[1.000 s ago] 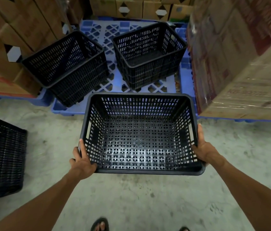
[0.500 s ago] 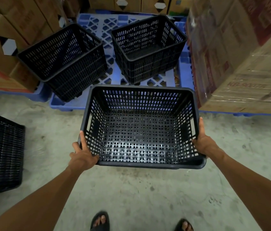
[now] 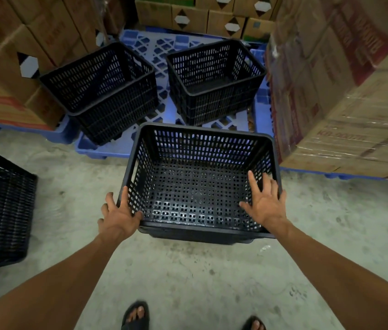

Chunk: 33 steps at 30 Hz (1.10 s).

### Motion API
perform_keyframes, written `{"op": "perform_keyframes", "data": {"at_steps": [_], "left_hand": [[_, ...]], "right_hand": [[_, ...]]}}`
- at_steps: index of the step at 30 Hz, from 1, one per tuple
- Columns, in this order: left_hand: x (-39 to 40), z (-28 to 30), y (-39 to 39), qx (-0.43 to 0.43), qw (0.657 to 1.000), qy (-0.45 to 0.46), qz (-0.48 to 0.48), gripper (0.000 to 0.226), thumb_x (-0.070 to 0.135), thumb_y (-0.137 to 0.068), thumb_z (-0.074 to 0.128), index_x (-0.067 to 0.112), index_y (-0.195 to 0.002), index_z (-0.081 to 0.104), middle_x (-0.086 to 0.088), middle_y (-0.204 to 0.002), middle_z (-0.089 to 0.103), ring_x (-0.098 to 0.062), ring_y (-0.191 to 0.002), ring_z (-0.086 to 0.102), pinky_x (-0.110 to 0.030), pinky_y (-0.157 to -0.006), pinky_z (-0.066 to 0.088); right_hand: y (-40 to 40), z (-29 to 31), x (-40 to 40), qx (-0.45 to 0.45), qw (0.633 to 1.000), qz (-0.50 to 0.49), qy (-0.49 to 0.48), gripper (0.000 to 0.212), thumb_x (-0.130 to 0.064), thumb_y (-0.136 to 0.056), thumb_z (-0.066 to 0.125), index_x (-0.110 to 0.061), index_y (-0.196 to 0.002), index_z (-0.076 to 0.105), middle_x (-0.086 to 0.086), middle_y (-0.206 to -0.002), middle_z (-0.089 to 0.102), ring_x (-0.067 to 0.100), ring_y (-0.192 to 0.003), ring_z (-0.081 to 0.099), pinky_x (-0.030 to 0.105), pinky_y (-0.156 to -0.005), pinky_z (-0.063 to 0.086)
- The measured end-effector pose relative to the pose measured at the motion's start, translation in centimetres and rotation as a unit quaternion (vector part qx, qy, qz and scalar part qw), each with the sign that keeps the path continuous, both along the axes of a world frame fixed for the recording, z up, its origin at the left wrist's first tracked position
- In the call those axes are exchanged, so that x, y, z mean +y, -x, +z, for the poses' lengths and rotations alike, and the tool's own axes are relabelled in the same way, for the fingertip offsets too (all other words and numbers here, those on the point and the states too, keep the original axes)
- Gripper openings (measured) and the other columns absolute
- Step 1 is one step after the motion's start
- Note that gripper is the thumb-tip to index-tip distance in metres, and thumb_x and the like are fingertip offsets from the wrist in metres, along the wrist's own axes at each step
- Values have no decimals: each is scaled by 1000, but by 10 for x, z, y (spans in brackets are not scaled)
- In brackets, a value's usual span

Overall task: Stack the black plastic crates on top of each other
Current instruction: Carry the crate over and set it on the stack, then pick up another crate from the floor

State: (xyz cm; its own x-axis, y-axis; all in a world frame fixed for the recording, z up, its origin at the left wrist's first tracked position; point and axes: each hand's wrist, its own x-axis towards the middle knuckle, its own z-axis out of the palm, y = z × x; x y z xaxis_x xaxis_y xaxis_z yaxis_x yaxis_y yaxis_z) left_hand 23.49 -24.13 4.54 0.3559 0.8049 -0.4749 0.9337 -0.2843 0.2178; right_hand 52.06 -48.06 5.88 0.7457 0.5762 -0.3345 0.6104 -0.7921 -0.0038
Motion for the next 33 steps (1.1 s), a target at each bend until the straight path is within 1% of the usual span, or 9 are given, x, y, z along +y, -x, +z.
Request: {"op": "perform_keyframes", "data": {"at_steps": [7,16,20,23,25,27,28,30,33], "left_hand": [[41,45,77,-28,999,-12,33,65,50,-93,46,29,-150,25,-10,-153,20,-33,-139,29,-51,-108,36],[127,47,285,-20,987,26,159,58,47,-93,47,25,-146,37,-16,-144,39,-40,-129,43,-47,-107,37],[158,39,379,-88,961,61,255,51,34,-94,54,12,-139,46,-21,-131,55,-37,-122,53,-36,-102,40],[172,33,440,-175,914,112,348,53,33,-92,55,5,-136,49,-26,-127,60,-37,-121,57,-34,-99,43],[176,29,467,-204,883,142,399,39,29,-97,52,22,-135,46,-17,-136,52,-18,-126,55,-11,-91,43],[185,14,493,-226,863,138,430,28,13,-99,50,21,-126,49,-12,-115,55,19,-87,62,3,-68,39],[187,6,500,-232,855,127,446,33,4,-97,50,8,-130,49,-12,-101,56,16,-70,64,-3,-66,43],[193,-5,513,-241,828,120,492,41,4,-96,53,-9,-134,44,-18,-90,58,-20,-82,71,-31,-82,51],[215,-20,526,-212,814,145,521,47,25,-97,53,4,-138,44,-36,-115,62,-44,-107,61,-42,-92,46]], "right_hand": [[87,47,123,138,979,136,-63,81,-65,-90,45,-41,-156,3,7,-162,16,31,-146,21,55,-116,20],[283,69,319,226,937,256,-71,82,-57,-93,49,-33,-157,5,6,-162,23,32,-146,28,56,-115,23],[377,57,393,281,916,281,-58,84,-58,-92,51,-33,-158,5,7,-163,25,28,-148,27,53,-116,23],[435,50,438,303,903,302,-39,86,-58,-91,52,-33,-158,4,8,-158,34,27,-144,36,50,-114,28],[459,47,461,314,897,310,-32,86,-57,-91,54,-32,-158,5,9,-155,40,29,-139,43,50,-113,32],[482,39,488,322,891,320,-24,87,-57,-91,55,-30,-158,7,10,-151,44,30,-136,46,50,-111,34],[487,36,497,327,889,319,-24,86,-57,-91,55,-29,-158,7,11,-149,47,30,-134,47,49,-111,36],[500,25,521,344,883,318,-19,86,-56,-91,55,-28,-158,9,13,-144,51,30,-132,49,46,-110,37],[517,1,558,370,875,311,-9,86,-54,-92,56,-26,-158,9,15,-146,50,28,-135,48,39,-108,38]]}}
